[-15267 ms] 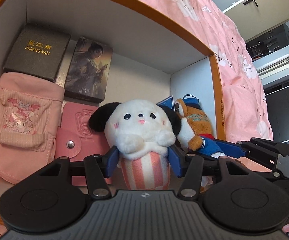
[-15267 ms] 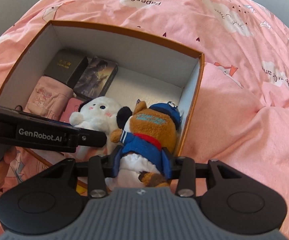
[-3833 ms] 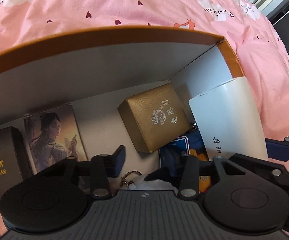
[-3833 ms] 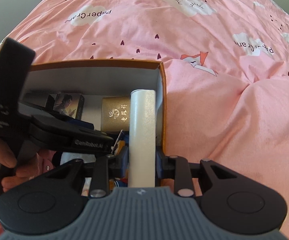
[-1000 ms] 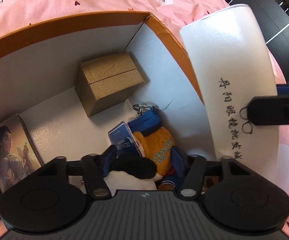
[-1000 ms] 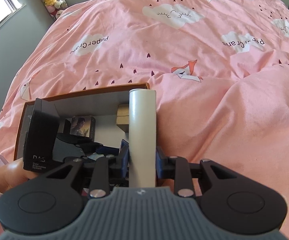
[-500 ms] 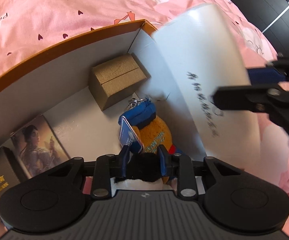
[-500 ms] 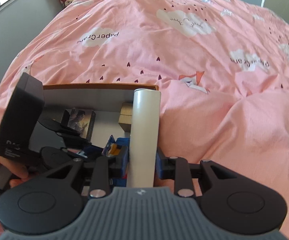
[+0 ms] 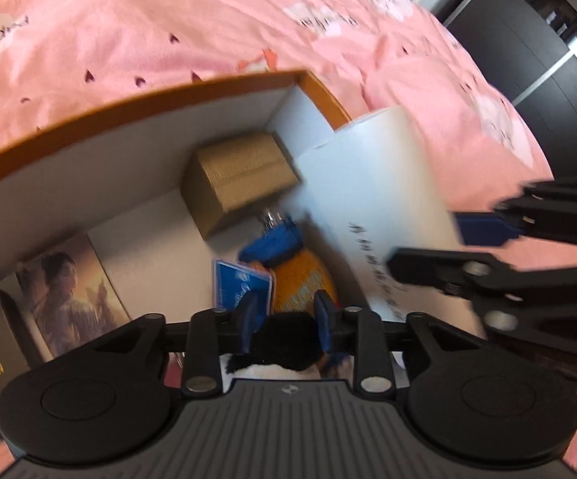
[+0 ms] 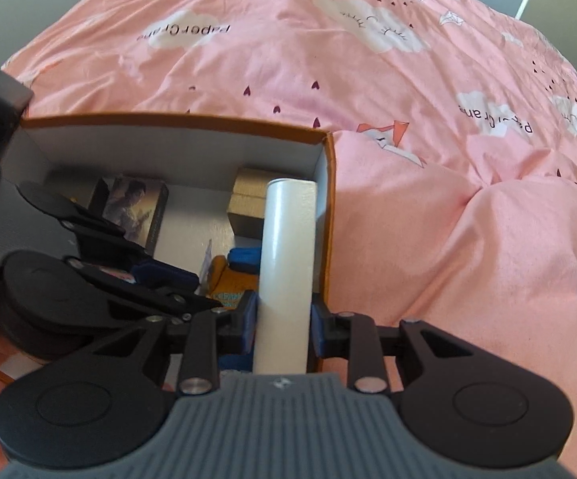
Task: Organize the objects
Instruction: 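Lower the white tube upright into the box corner with the right tool, then open the right tool to release the white tube beside the gold box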
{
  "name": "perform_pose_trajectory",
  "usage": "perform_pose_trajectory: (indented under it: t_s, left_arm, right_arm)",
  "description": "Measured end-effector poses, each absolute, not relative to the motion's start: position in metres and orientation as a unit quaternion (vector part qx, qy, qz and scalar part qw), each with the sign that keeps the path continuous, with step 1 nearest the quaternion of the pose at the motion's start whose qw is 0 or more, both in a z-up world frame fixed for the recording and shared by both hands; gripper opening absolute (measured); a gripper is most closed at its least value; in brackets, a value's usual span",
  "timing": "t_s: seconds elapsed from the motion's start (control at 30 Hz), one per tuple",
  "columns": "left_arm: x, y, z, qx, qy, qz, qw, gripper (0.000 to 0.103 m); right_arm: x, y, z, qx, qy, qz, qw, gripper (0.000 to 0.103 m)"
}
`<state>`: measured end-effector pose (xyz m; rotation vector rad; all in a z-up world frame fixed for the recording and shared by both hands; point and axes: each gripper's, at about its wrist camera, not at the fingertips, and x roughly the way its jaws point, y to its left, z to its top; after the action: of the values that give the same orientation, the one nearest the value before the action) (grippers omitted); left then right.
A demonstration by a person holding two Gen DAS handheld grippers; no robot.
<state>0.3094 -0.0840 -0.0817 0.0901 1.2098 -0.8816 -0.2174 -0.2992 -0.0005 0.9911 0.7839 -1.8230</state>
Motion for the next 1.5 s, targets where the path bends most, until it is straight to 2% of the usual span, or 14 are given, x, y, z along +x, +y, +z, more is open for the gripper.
perform_pose_trajectory:
  t_s: [0.07, 0.17, 0.33, 0.43, 0.5, 0.57, 0.67, 1.03, 1.5]
  left_arm:
    - [0.314, -0.089, -0.084, 0.031, 0.554, -0.388, 0.736, 0.062]
    - [0.322, -0.096, -0.091, 0.013, 0.575, -0.372, 0.729, 0.073]
    - [0.332, -0.103, -0.111, -0.012, 0.613, -0.349, 0.708, 0.079]
    - [0.335, -0.100, -0.121, -0.046, 0.632, -0.343, 0.693, 0.078]
    - [0.334, -0.097, -0.124, -0.067, 0.635, -0.341, 0.689, 0.070]
    - [0.331, -0.097, -0.120, -0.071, 0.629, -0.345, 0.693, 0.053]
    - [0.326, -0.098, -0.108, -0.054, 0.632, -0.329, 0.700, 0.043]
    - [0.315, -0.085, -0.083, -0.019, 0.639, -0.328, 0.696, 0.039]
    - [0.325, -0.070, -0.102, -0.059, 0.659, -0.318, 0.679, 0.037]
  right_arm:
    - [-0.216, -0.295, 0.010, 0.390, 0.309, -0.745, 0.444, 0.029]
    - [-0.219, -0.291, 0.021, 0.391, 0.293, -0.748, 0.449, 0.029]
    - [-0.225, -0.287, 0.025, 0.398, 0.278, -0.750, 0.450, 0.029]
    - [-0.230, -0.287, 0.023, 0.402, 0.273, -0.749, 0.450, 0.029]
    - [-0.231, -0.287, 0.023, 0.402, 0.273, -0.749, 0.450, 0.029]
    - [-0.233, -0.287, 0.021, 0.407, 0.270, -0.746, 0.453, 0.029]
    - [-0.232, -0.289, 0.018, 0.410, 0.274, -0.742, 0.455, 0.029]
    - [-0.219, -0.300, 0.007, 0.395, 0.324, -0.731, 0.452, 0.029]
    - [-0.230, -0.320, -0.024, 0.458, 0.340, -0.700, 0.430, 0.029]
